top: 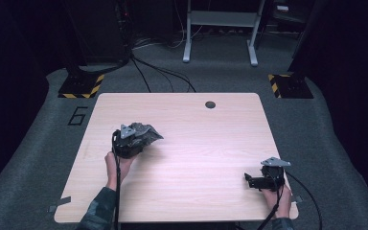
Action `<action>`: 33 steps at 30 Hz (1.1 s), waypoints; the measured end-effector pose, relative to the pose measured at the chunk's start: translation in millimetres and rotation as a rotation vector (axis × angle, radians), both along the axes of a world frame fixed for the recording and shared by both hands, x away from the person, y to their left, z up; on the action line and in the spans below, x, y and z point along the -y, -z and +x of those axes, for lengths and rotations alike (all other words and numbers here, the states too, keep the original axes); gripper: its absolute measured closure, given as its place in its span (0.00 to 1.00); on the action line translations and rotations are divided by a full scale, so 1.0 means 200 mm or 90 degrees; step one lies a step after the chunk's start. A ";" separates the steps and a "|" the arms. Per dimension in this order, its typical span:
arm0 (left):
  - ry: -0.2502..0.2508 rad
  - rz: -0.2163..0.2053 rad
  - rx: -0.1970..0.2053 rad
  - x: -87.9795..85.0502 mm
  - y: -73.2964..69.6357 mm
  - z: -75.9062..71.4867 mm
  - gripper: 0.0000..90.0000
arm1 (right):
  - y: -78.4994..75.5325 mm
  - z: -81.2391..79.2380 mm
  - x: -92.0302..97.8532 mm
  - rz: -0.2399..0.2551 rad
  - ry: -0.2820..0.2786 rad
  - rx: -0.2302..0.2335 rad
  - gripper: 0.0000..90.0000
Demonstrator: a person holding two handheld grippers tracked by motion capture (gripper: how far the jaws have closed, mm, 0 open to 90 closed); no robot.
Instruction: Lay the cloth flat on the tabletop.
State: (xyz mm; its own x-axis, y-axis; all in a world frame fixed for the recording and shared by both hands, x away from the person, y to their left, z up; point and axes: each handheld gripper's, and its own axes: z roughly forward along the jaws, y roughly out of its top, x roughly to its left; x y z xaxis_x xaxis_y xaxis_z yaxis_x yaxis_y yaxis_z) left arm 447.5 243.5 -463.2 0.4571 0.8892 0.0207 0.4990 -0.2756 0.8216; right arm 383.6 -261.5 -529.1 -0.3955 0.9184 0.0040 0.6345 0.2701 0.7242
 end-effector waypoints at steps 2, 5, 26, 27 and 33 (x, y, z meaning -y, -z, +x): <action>0.006 -0.001 -0.002 0.01 0.00 -0.01 0.66 | 0.00 0.00 0.00 0.000 0.000 0.000 0.04; 0.027 -0.004 -0.003 0.06 0.00 -0.03 0.65 | 0.00 0.00 0.00 0.000 0.000 0.000 0.04; 0.122 -0.008 -0.029 0.33 0.07 -0.08 0.65 | 0.00 0.00 0.00 0.000 0.000 0.001 0.04; 0.130 -0.008 -0.035 0.34 0.07 -0.08 0.65 | 0.00 0.00 0.00 0.000 0.000 0.000 0.04; 0.152 -0.013 -0.040 0.39 0.09 -0.10 0.64 | 0.00 0.00 0.00 0.000 -0.001 0.000 0.04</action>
State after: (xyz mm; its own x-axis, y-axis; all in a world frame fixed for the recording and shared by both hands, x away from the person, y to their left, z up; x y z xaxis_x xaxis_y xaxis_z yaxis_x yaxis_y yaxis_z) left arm 427.5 165.6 -481.1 0.6541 0.7557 -0.0315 0.4725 -0.3757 0.7972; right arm 383.7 -261.5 -529.1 -0.3965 0.9180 0.0040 0.6342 0.2707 0.7242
